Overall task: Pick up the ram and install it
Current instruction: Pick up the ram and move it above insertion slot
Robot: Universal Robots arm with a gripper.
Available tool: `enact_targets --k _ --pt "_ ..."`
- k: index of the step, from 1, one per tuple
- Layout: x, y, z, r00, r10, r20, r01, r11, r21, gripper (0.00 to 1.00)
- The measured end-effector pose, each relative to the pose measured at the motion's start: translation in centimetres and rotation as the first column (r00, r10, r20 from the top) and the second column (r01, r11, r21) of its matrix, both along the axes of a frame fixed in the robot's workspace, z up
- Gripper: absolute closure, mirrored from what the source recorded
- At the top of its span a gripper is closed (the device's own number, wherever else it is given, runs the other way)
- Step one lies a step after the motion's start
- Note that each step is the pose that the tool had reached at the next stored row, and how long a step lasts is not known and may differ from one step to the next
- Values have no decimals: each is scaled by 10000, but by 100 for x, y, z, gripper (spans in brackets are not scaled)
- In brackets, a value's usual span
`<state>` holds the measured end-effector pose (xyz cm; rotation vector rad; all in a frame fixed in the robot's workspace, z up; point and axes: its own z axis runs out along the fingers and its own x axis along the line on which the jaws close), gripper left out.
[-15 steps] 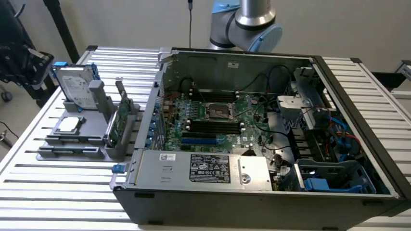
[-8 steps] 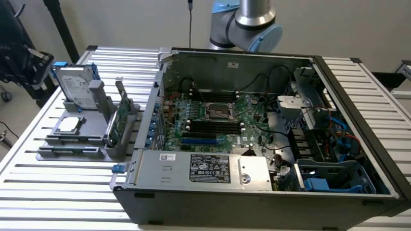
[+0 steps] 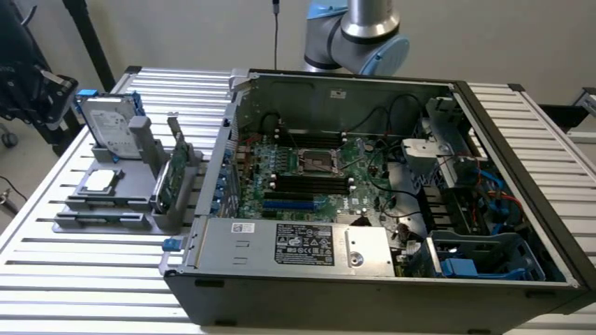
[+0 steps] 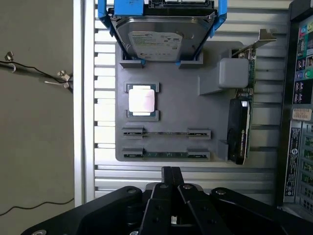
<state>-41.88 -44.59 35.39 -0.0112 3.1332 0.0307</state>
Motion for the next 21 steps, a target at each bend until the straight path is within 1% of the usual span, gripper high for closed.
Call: enact_targets --k 1,2,3,6,8,11,13,16,19,21 --pt "0 0 0 10000 0 0 0 10000 -6 89" --pt "-9 1 -2 10000 1 13 -1 10000 -14 89" --pt "-10 1 -6 10000 76 16 -76 10000 -58 89" --pt "-10 0 -10 9982 608 -5 -608 9981 -88 89" --pt "-10 0 -14 9953 971 -19 -972 9952 -102 89" --pt "-10 0 -20 9886 1508 -40 -1508 9885 -120 89" --pt "-10 0 -24 9825 1861 -55 -1862 9824 -131 89" --pt "-10 0 -30 9706 2405 -78 -2406 9705 -147 89" --pt "-10 0 -36 9562 2924 -100 -2926 9561 -160 89" --pt "-10 0 -40 9449 3271 -116 -3273 9448 -169 89"
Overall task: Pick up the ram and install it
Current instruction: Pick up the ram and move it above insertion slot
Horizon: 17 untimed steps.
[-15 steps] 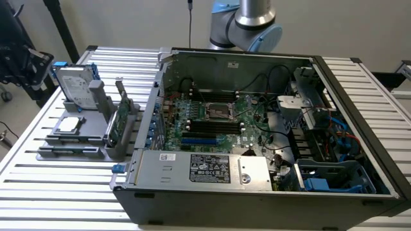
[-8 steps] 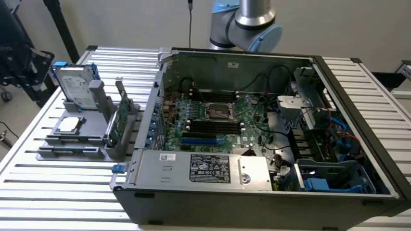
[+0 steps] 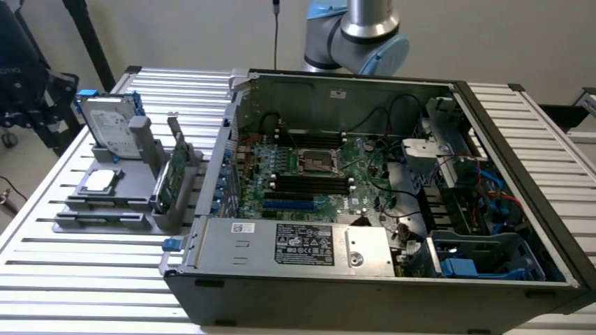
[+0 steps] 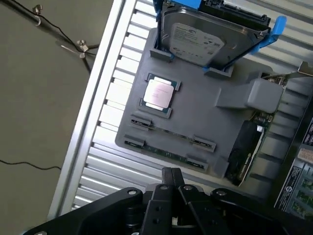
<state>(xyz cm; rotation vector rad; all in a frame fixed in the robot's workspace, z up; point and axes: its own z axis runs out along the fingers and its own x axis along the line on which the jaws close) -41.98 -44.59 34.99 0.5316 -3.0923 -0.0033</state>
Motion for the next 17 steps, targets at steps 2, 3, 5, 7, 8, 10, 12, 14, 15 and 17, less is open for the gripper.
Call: enact_targets --k 2,3,5,7,8,10,12,14,15,17 --pt "0 0 -4 9994 360 -13 -360 9994 -13 89" --pt "0 0 -6 9985 550 -19 -550 9985 -19 89" --pt "0 0 -10 9959 909 -32 -909 9959 -31 89" --pt "0 0 -14 9919 1266 -46 -1267 9919 -42 89" --pt "0 0 -16 9895 1444 -52 -1444 9895 -48 89" --pt "0 0 -21 9834 1815 -67 -1816 9834 -58 89" --pt "0 0 -25 9763 2163 -81 -2163 9763 -67 89" --pt "0 0 -28 9679 2512 -96 -2513 9679 -78 89" --pt "0 0 -30 9628 2701 -105 -2702 9628 -83 89" --pt "0 0 -34 9524 3046 -120 -3047 9524 -91 89"
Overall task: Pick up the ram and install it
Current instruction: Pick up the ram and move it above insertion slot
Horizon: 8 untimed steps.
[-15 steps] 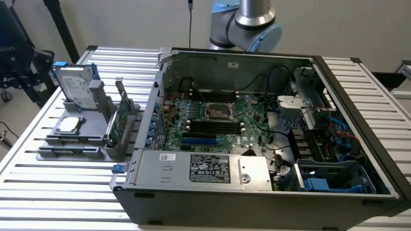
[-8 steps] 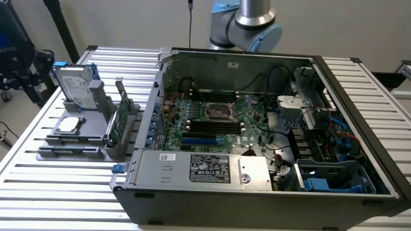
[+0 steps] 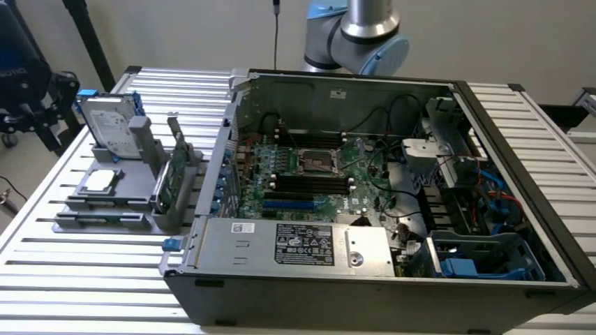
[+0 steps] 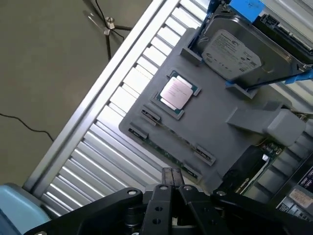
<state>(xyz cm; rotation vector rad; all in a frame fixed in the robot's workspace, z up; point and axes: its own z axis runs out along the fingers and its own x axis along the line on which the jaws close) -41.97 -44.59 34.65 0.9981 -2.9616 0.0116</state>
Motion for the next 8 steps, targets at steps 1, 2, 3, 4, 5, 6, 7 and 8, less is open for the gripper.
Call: enact_targets --k 1,2,3,4,5,6,7,8 --pt "0 0 -2 9998 178 -6 -178 9998 -6 89" --pt "0 0 -4 9994 354 -13 -354 9994 -12 89" --pt "0 0 -6 9985 549 -20 -549 9985 -19 89" --pt "0 0 -8 9973 728 -26 -728 9973 -25 89" --pt "0 0 -10 9959 909 -33 -909 9959 -31 89" --pt "0 0 -12 9941 1087 -39 -1087 9941 -36 89" --pt "0 0 -14 9919 1266 -46 -1266 9919 -42 89" --pt "0 0 -16 9895 1443 -52 -1443 9895 -47 89"
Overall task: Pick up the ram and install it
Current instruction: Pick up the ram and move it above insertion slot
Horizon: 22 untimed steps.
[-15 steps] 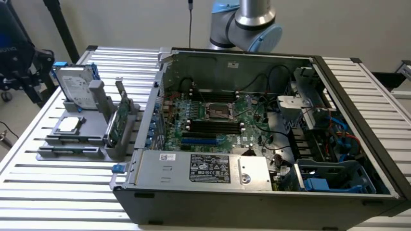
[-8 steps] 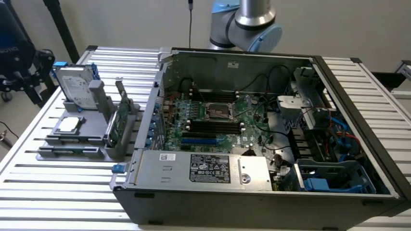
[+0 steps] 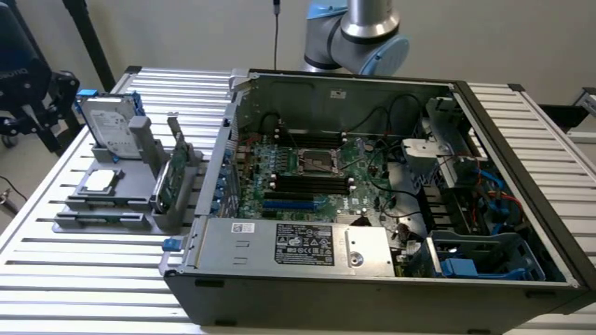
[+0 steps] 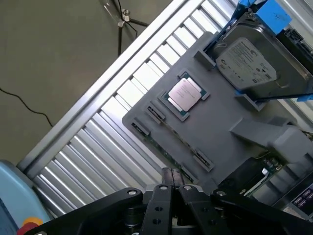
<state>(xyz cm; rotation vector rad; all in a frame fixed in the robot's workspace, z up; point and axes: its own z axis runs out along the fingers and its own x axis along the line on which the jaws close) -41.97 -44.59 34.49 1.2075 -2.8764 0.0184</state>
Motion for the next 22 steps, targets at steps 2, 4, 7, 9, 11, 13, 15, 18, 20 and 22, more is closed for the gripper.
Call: enact_targets --k 2,4,7,9,11,13,15,18,20,22 --pt "0 0 -5 9993 371 -12 -371 9993 -12 89" --pt "0 0 -8 9973 736 -25 -736 9973 -24 89" --pt "0 0 -14 9919 1272 -44 -1272 9919 -40 89" --pt "0 0 -18 9866 1628 -58 -1628 9866 -51 89" --pt "0 0 -22 9799 1994 -72 -1994 9799 -62 89" --pt "0 0 -26 9721 2344 -86 -2345 9721 -70 89" --pt "0 0 -31 9630 2692 -100 -2693 9630 -78 89" --pt "0 0 -37 9467 3218 -120 -3219 9467 -88 89" --pt "0 0 -42 9342 3566 -131 -3567 9342 -92 89" --pt "0 0 -48 9210 3894 -136 -3896 9210 -93 89"
